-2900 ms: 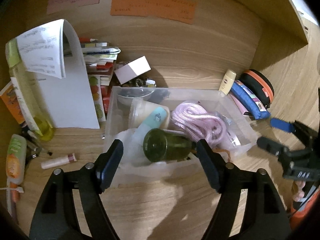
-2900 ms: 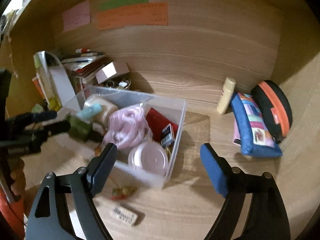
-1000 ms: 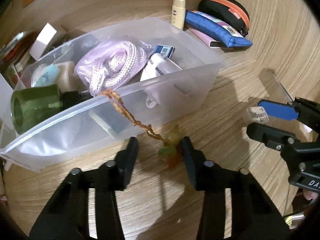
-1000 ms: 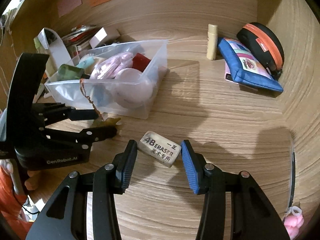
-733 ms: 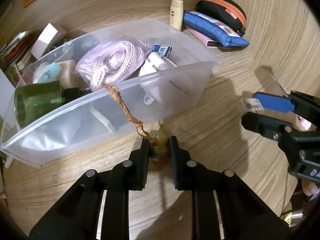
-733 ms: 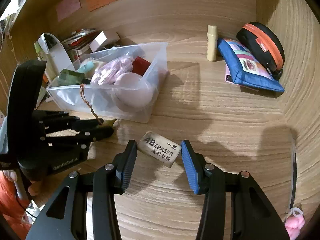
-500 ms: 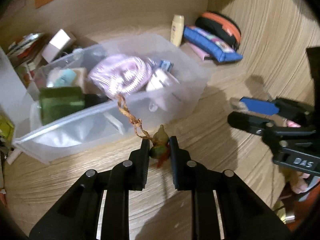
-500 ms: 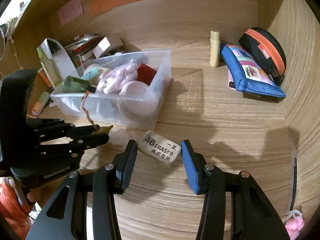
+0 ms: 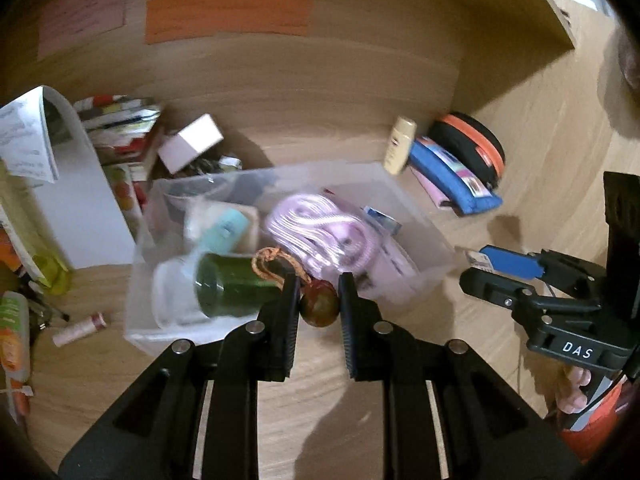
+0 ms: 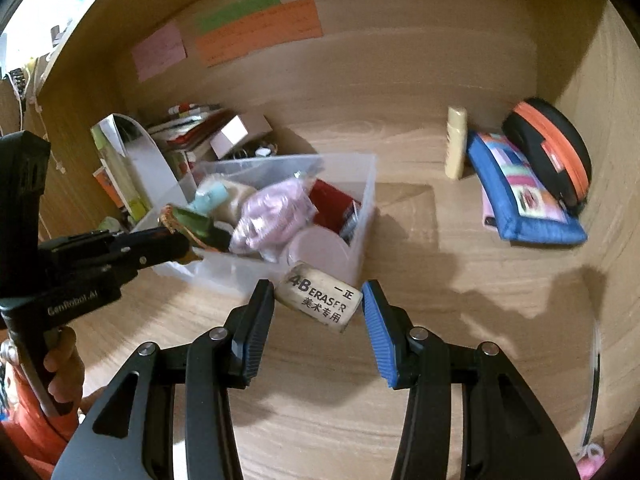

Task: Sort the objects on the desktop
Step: 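Grasp the orange string charm with the left tool while the right tool grasps the white eraser, then carry the charm and eraser into the clear box and open both tools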

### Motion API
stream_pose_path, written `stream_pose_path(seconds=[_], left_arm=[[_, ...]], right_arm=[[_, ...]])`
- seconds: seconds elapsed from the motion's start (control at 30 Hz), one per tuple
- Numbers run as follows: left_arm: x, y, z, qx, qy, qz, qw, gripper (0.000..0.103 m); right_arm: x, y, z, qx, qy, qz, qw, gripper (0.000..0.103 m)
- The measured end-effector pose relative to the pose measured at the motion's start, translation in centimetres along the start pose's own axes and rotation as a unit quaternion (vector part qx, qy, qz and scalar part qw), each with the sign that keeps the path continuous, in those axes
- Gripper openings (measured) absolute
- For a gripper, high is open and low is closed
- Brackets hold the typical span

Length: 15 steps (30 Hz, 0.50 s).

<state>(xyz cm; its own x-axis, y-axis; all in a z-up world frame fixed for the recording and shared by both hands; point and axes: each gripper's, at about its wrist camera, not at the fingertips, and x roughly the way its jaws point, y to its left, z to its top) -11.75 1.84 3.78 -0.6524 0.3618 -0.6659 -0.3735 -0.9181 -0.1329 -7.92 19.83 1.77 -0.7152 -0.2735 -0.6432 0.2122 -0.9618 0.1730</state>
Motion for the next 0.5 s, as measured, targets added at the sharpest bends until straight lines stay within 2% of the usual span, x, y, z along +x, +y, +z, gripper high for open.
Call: stream_pose_path(seconds=[0.27, 0.5], left_arm=[[2.1, 2.2, 0.4, -0.021, 0.012, -0.003, 0.9997, 0.019], [2.8, 1.6, 0.3, 0.001, 0.005, -0.004, 1.0000, 0.019]], right_arm=[[2.3, 0.8, 1.7, -0.009, 0.005, -0.007, 1.000, 0.042], [4.2, 1.0, 2.3, -0.016, 0.023, -0.016, 0.999, 0.042]])
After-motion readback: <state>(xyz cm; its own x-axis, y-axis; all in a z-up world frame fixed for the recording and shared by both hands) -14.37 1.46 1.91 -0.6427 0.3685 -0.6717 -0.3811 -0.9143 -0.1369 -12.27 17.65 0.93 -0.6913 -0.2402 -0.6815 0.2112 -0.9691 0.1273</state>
